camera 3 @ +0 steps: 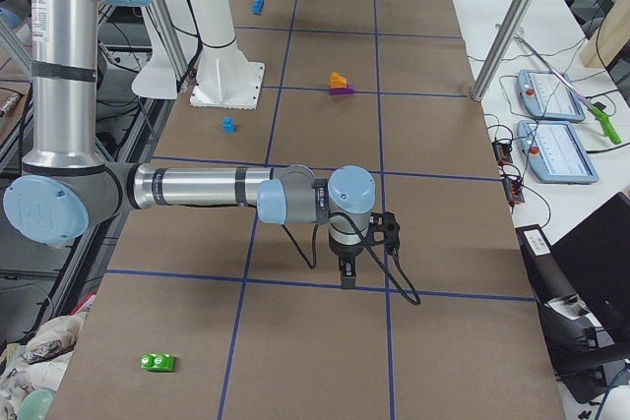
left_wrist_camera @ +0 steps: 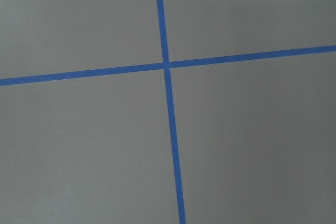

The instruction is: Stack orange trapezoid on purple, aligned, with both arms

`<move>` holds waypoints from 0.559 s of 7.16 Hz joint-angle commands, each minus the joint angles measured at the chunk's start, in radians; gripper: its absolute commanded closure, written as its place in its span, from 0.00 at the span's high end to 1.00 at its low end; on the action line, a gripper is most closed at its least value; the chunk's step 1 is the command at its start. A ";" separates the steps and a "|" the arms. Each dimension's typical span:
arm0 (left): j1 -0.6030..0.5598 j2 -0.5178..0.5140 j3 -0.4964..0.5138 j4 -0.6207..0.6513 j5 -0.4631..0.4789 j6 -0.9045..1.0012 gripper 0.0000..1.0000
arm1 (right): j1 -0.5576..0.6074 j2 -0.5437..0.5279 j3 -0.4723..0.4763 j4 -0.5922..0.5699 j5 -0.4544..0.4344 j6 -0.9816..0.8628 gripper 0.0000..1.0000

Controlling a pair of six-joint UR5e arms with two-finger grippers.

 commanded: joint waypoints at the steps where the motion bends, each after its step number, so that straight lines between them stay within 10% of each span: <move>1: 0.000 -0.006 0.008 0.001 -0.007 -0.004 1.00 | 0.000 -0.001 0.000 0.000 -0.001 0.000 1.00; 4: 0.000 -0.006 0.002 0.002 0.001 -0.130 1.00 | 0.000 -0.001 0.000 0.000 -0.001 0.001 1.00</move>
